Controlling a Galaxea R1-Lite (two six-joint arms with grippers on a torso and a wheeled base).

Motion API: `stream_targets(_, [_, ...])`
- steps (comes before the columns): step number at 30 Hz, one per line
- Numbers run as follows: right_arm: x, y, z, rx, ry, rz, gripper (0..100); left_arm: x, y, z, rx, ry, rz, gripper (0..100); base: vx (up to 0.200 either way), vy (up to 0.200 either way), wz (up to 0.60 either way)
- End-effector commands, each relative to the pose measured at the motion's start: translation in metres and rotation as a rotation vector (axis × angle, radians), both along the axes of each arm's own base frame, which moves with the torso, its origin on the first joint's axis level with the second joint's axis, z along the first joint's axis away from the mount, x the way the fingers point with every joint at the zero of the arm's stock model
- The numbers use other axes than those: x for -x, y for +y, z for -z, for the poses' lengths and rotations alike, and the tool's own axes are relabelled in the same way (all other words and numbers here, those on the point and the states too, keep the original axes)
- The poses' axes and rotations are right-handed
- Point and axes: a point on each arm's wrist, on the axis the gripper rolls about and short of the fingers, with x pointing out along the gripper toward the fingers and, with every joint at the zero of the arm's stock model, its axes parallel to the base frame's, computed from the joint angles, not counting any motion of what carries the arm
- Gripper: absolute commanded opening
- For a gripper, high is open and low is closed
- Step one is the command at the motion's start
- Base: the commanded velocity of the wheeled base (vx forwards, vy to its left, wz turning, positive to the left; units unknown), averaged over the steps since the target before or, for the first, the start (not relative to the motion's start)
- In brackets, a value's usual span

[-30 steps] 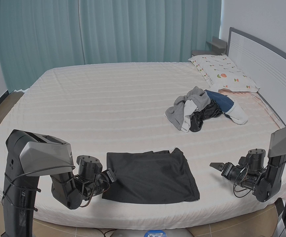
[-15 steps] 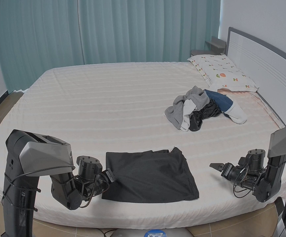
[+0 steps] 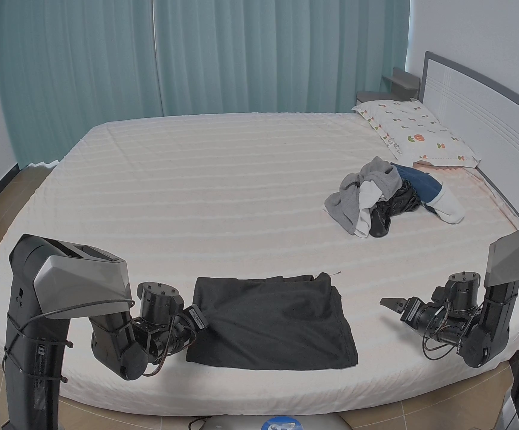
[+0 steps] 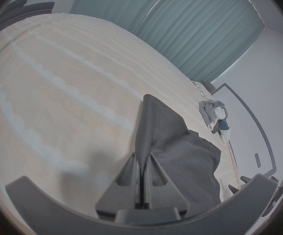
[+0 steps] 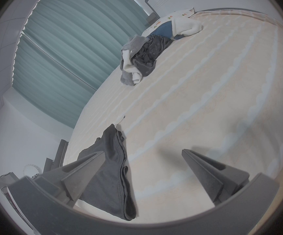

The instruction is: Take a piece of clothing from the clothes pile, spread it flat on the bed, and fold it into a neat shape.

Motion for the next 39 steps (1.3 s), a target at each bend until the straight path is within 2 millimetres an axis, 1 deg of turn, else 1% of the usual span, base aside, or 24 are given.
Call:
stream_targets(1, [0.000, 0.000, 0.002, 0.000, 0.006, -0.002, 100, 0.001, 0.001, 0.000, -0.003, 0.002, -0.006, 0, 0.000, 0.200, 0.00])
stream_targets(34, [0.000, 0.000, 0.006, 0.020, 0.014, -0.013, 100, 0.010, -0.001, 0.003, -0.019, 0.027, 0.007, 0, 0.000, 0.200, 0.00])
stream_targets(39, [0.000, 0.000, 0.006, 0.020, 0.014, -0.013, 100, 0.011, -0.001, 0.004, -0.021, 0.033, 0.009, 0, 0.000, 0.000, 0.00])
